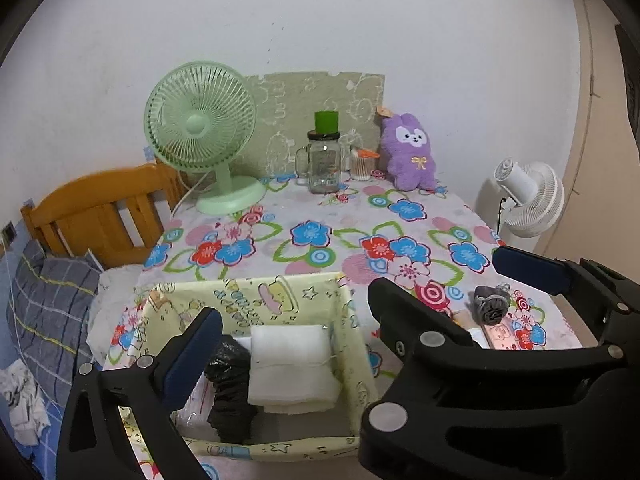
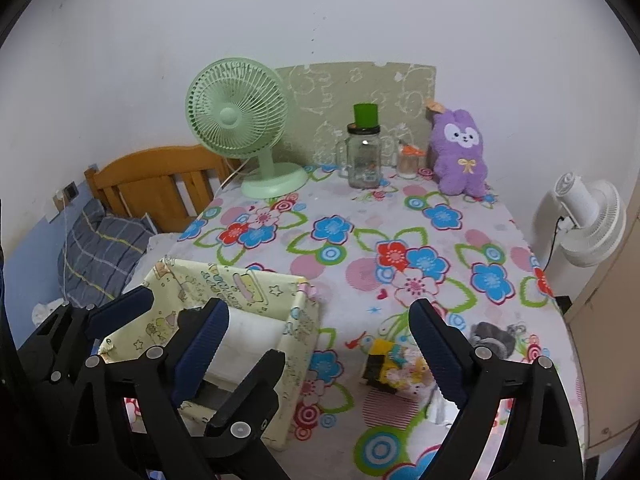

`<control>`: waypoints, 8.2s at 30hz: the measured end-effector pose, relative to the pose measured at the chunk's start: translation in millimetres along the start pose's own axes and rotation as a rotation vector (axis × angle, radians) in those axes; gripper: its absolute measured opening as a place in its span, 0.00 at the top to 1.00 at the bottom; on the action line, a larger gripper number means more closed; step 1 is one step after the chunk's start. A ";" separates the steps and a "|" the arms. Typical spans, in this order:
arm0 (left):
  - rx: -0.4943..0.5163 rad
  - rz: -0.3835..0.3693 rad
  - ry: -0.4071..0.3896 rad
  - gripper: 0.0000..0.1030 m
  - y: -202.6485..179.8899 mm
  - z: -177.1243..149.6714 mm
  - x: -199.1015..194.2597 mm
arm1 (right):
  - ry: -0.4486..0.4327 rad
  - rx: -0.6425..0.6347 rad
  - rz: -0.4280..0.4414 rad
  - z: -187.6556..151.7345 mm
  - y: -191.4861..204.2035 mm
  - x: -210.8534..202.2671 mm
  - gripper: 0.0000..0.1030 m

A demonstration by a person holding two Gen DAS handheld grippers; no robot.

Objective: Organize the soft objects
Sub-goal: 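Open both tools over the box and withdraw them toward the remaining items, then grasp the yellow cartoon towel with the left tool while the right tool grasps the grey sock bundle, then carry the yellow towel with the left tool while the right tool carries the grey sock bundle to the box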

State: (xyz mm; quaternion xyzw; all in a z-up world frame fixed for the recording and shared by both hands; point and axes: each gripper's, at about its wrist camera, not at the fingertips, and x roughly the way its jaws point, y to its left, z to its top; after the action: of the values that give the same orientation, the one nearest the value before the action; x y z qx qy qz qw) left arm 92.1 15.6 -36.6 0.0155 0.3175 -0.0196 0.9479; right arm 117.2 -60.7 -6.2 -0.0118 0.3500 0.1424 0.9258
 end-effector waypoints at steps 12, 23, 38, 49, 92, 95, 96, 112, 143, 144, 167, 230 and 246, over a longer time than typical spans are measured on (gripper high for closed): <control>0.037 -0.035 -0.035 0.00 -36.9 2.5 -11.4 | -0.036 0.054 -0.050 -7.4 -32.7 -29.0 0.04; 0.043 -0.064 -0.045 0.00 -64.0 1.7 -16.7 | -0.095 0.053 -0.117 -14.9 -56.3 -52.1 0.00; 0.063 -0.113 -0.053 0.00 -103.3 -5.2 -10.3 | -0.139 0.026 -0.196 -27.6 -89.3 -70.2 0.00; 0.067 -0.118 -0.041 0.01 -121.9 -13.8 10.5 | -0.113 0.047 -0.215 -39.2 -112.0 -56.1 0.00; 0.028 -0.063 0.197 0.15 -122.6 -38.2 132.9 | 0.067 0.097 -0.195 -65.7 -159.6 64.1 0.06; 0.026 -0.051 0.217 0.18 -120.9 -39.4 139.2 | 0.081 0.097 -0.193 -65.4 -160.1 70.9 0.06; 0.025 -0.049 0.223 0.19 -120.2 -39.8 140.8 | 0.086 0.099 -0.193 -65.4 -160.4 73.3 0.06; 0.020 -0.068 0.270 0.23 -119.0 -45.1 157.1 | 0.178 0.137 -0.212 -69.8 -169.8 106.6 0.28; 0.035 -0.090 0.182 0.26 -121.3 -38.8 114.0 | 0.113 0.123 -0.196 -66.7 -152.6 64.8 0.49; 0.036 -0.090 0.178 0.26 -121.5 -38.9 111.8 | 0.110 0.123 -0.195 -66.5 -151.9 62.7 0.49; 0.043 -0.093 0.078 0.26 -118.4 -36.2 49.6 | 0.012 0.120 -0.197 -63.2 -127.4 0.7 0.49; 0.005 -0.018 -0.039 0.25 -10.2 4.7 -20.3 | -0.083 0.015 -0.074 -0.3 -7.1 -39.6 0.49; -0.025 0.036 0.014 0.25 27.2 -1.7 3.9 | -0.032 -0.036 0.009 5.2 23.8 -1.7 0.49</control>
State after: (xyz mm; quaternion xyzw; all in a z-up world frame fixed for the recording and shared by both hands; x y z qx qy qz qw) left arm 95.5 42.8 -39.8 0.0095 0.3238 0.0014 0.9461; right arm 112.8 -37.6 0.7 -0.0246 0.3325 0.1528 0.9303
